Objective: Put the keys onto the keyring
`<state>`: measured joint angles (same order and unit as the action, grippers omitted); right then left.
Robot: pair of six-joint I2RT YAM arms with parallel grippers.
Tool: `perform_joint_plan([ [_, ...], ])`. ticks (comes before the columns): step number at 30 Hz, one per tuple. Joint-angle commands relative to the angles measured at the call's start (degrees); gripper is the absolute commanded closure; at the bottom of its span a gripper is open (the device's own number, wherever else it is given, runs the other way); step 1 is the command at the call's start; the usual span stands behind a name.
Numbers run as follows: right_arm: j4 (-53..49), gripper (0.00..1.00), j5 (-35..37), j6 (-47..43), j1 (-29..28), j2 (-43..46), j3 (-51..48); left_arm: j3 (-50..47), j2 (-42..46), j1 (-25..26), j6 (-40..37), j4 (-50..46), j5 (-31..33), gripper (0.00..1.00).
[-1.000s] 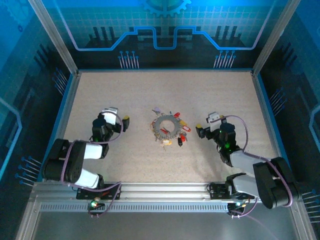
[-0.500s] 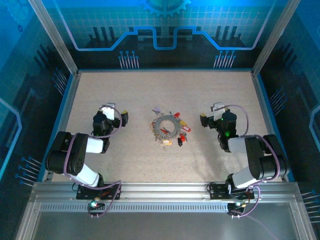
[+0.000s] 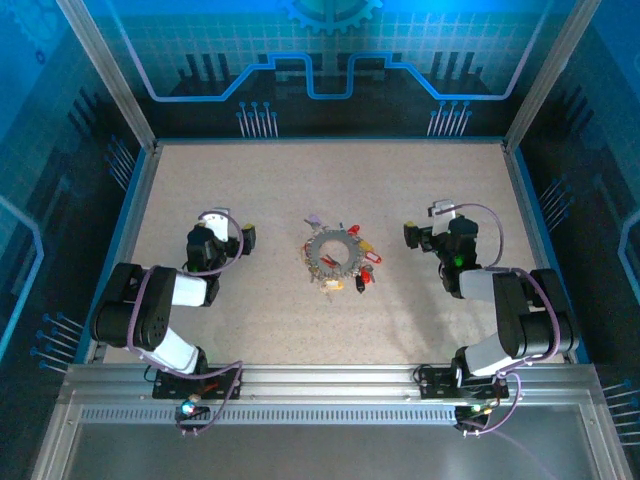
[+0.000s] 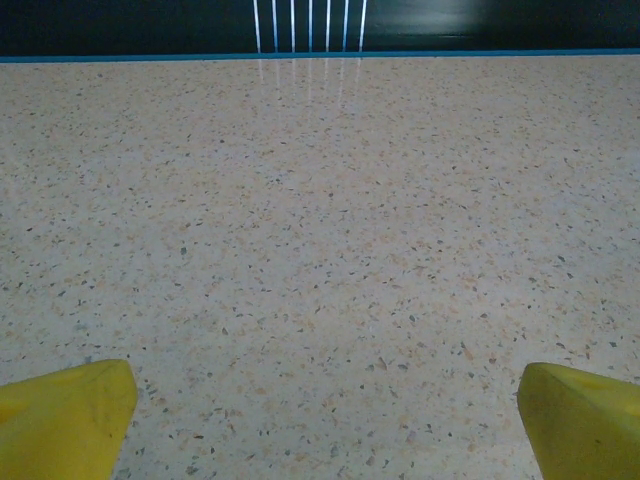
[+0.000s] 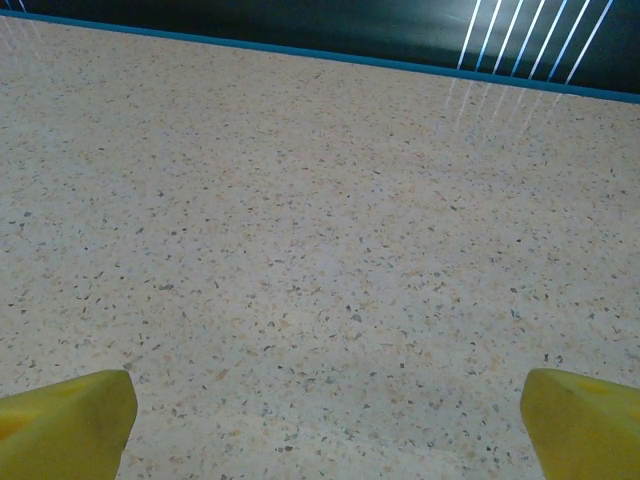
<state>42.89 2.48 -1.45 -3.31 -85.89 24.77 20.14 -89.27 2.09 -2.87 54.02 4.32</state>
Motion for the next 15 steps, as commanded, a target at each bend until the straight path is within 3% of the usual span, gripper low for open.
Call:
perform_joint_plan([
  [1, -0.36, 0.0, -0.75, 0.72, 0.19, -0.31, 0.27, 1.06, 0.64, -0.24, 0.91, -0.23, 0.78, 0.01],
  [15, -0.27, 0.0, -0.37, 0.56, 0.05, -0.26, 0.26, 0.96, 0.65, -0.24, 0.94, -0.27, 0.79, 0.01],
])
